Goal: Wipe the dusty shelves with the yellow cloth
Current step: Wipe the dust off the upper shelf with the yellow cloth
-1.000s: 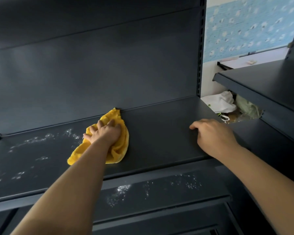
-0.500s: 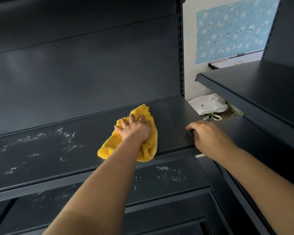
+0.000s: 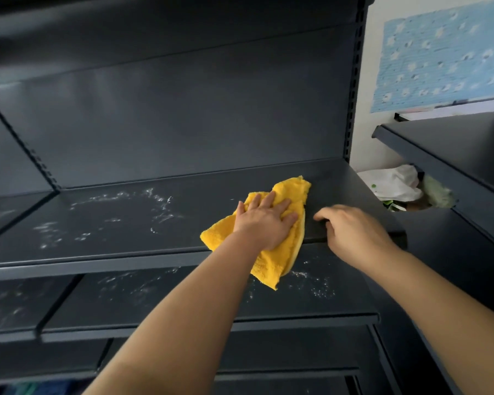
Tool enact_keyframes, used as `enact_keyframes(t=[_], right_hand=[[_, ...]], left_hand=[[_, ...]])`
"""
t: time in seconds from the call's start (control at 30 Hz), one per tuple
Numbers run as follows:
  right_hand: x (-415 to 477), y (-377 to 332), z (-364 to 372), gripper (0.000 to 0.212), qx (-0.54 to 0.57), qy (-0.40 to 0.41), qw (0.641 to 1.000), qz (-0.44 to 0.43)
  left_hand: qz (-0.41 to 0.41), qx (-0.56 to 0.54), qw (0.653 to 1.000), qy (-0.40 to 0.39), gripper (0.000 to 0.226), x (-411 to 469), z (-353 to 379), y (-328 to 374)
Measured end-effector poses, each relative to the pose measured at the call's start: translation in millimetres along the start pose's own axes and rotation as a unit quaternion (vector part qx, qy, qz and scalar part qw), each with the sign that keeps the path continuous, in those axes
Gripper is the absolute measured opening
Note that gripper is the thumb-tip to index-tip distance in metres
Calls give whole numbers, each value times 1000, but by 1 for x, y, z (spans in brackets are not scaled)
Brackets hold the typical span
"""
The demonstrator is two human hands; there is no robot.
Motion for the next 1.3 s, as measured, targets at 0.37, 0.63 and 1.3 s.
enact_keyframes(t=[0.37,0.63,1.3], right_hand=[[32,-89,33,39,-7,-22,1000,-20],[50,-141,53,43,-49,-29,998,23],[75,-233,90,46,-46,11,998,46]], left_hand=[[-87,-49,995,14,58,-24,-3,-100],[-76,-56,995,13,57,-30,-4,-174],[28,-30,999,-18,56,-36,-9,-279]])
Point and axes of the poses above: each hand's wrist, its own x-axis towards the middle knuckle, its own z-axis out of the palm, y = z × x, the point moved 2 cm from there along x, towards the middle knuckle, and after that the axes turned 10 degrees about -y, right-handed, at the moved point
